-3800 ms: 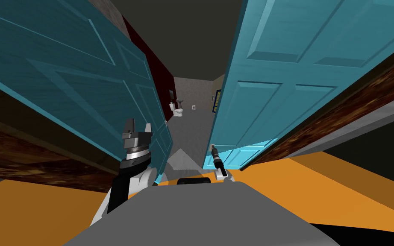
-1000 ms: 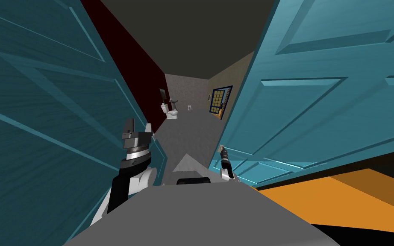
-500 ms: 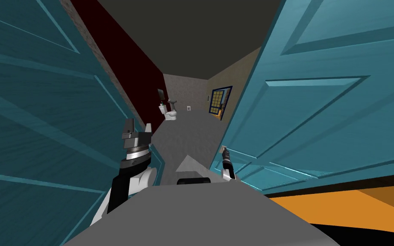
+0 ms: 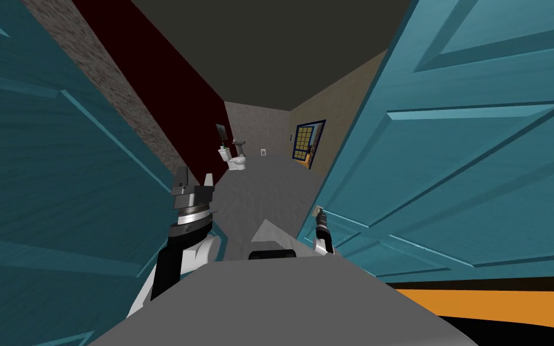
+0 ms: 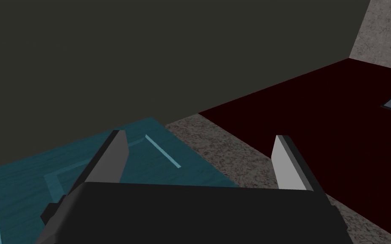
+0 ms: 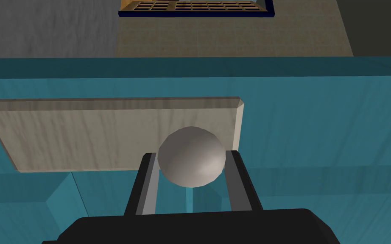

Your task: Push the door open

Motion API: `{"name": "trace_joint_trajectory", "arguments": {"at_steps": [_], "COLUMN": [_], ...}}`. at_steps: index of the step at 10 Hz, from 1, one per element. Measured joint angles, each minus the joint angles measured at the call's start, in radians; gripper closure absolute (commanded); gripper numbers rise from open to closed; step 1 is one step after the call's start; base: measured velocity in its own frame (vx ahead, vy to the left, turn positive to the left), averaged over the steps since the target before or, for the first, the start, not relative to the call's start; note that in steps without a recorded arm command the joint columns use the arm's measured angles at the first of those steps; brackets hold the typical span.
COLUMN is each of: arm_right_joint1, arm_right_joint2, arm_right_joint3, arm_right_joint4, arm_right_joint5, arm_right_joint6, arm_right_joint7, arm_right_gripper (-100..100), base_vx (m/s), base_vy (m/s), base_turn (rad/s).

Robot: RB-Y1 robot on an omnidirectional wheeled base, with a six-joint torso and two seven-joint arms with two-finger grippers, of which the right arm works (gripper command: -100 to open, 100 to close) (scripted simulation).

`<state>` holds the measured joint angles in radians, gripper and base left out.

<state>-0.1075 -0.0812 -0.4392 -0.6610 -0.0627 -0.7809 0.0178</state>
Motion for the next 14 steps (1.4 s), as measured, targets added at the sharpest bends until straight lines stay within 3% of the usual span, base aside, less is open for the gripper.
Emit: {"name": "trace_joint_trajectory", "arguments": {"at_steps": [1,2,6,11,14], "arm_right_joint1": [0.006,0.000,0.010,0.018,0.016], "arm_right_joint2": [0.001,-0.006,-0.008,-0.013,-0.022], "arm_right_joint3": [-0.010,-0.019,-0.046,-0.102,-0.139], "arm_right_joint4": [-0.012,0.008,0.007,-0.009,0.005], "arm_right_joint5": [-0.005,-0.010,-0.024,-0.052,-0.070], "arm_right_joint6": [0.010,0.003,0.006,0.010,0.000], "arm_right_joint7": [0.003,0.004,0.012,0.030,0.039], "arm_right_gripper": [100,100,100,100,100], "base_vx": [0.176,0.195,0.168,0.216,0.206], "base_vy": [0.025,0.021,-0.002,-0.028,-0.012], "base_turn": [-0.047,-0.041,-0.040,-0.040,-0.050]}}
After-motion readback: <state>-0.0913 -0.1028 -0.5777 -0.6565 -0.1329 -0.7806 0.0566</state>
